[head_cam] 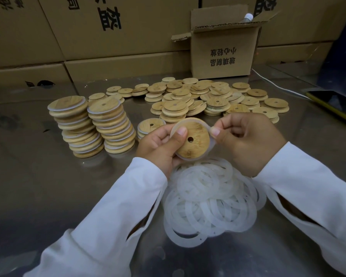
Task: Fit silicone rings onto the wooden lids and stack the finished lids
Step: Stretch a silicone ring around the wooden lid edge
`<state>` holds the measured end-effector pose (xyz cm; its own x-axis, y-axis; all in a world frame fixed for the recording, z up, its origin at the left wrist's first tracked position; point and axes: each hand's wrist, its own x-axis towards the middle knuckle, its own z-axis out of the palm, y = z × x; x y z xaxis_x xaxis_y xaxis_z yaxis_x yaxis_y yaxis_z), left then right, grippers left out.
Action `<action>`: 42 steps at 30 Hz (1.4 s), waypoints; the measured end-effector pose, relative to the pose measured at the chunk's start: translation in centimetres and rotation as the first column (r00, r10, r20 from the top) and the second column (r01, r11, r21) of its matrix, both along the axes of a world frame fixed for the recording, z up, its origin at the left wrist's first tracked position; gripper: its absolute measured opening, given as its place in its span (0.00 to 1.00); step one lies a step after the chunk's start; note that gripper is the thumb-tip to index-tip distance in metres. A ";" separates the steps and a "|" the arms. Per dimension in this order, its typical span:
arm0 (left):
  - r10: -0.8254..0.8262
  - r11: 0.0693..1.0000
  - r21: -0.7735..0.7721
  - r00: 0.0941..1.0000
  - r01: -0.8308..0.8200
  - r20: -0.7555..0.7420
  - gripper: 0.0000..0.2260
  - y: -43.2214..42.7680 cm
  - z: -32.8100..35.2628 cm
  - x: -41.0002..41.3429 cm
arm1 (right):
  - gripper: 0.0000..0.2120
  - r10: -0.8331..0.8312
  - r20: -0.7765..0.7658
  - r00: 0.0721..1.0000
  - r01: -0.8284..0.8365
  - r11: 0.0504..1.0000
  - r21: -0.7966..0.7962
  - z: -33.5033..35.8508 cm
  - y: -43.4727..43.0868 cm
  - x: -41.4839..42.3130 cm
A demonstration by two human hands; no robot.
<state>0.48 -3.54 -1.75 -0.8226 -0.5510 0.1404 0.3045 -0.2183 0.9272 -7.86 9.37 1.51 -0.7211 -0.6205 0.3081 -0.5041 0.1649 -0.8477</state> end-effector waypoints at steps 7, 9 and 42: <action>0.021 0.999 -0.032 1.000 -0.021 0.011 0.15 0.2 -0.1 -0.1 | 0.10 -0.062 -0.145 0.988 0.069 0.997 0.041 0.1 0.0 0.1; 0.036 0.998 -0.059 0.999 -0.035 0.015 0.14 0.2 -0.2 -0.1 | 0.09 -0.058 -0.135 0.989 0.065 0.997 0.047 0.2 0.0 0.1; 0.173 0.927 -0.349 0.982 -0.136 0.076 0.03 0.3 -0.7 0.1 | 0.07 0.025 0.244 0.970 0.015 0.987 -0.160 -1.2 -0.5 -0.7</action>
<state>0.61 -3.28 -2.44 -0.7511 -0.6064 0.2610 0.2078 0.1580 0.9653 -8.56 8.88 0.34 -0.7836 -0.5816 0.2186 -0.2791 0.0151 -0.9602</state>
